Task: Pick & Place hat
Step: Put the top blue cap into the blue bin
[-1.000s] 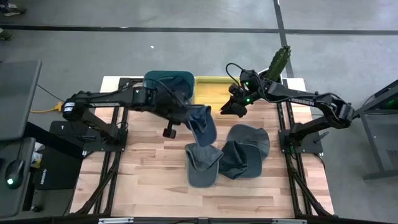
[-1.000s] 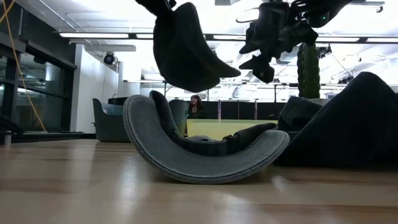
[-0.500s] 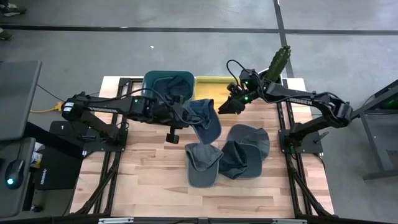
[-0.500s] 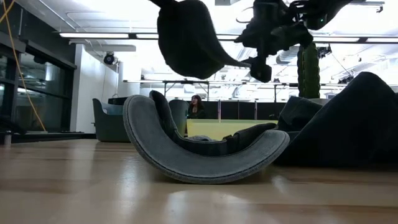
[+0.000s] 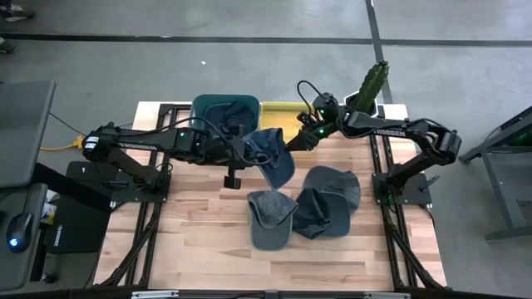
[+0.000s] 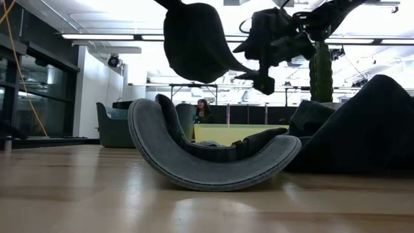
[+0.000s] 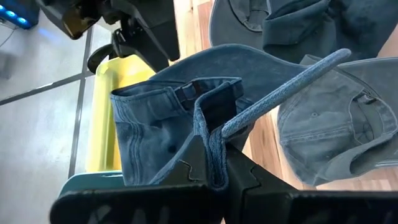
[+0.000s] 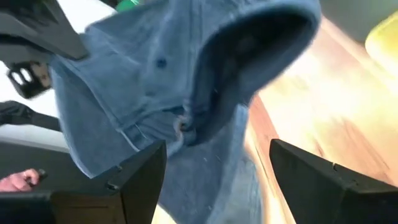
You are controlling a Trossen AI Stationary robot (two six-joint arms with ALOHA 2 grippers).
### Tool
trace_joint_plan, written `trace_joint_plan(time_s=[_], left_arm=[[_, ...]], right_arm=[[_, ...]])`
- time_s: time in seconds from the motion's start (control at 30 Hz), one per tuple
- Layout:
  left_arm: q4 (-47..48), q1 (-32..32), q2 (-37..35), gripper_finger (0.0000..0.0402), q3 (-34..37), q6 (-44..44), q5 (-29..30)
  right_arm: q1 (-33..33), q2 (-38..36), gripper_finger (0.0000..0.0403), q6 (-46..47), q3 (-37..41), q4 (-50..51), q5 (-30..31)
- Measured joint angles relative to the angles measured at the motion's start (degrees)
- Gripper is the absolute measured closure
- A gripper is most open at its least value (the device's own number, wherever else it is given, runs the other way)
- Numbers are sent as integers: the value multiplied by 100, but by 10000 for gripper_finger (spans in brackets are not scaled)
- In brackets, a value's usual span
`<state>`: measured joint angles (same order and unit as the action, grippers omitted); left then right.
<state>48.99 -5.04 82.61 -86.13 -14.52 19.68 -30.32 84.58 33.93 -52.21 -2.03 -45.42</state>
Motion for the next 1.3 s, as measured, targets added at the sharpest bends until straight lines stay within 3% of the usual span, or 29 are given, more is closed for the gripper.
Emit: trace_joint_plan(time_s=[0.67,1.3], left_arm=[[-2,0,2,401,0,-15,-4],[7,5,4,401,0,-15,-79]], right_arm=[[8,23,123,313,-15,-664,177],[227,649,123,619,-305,-1363,150]])
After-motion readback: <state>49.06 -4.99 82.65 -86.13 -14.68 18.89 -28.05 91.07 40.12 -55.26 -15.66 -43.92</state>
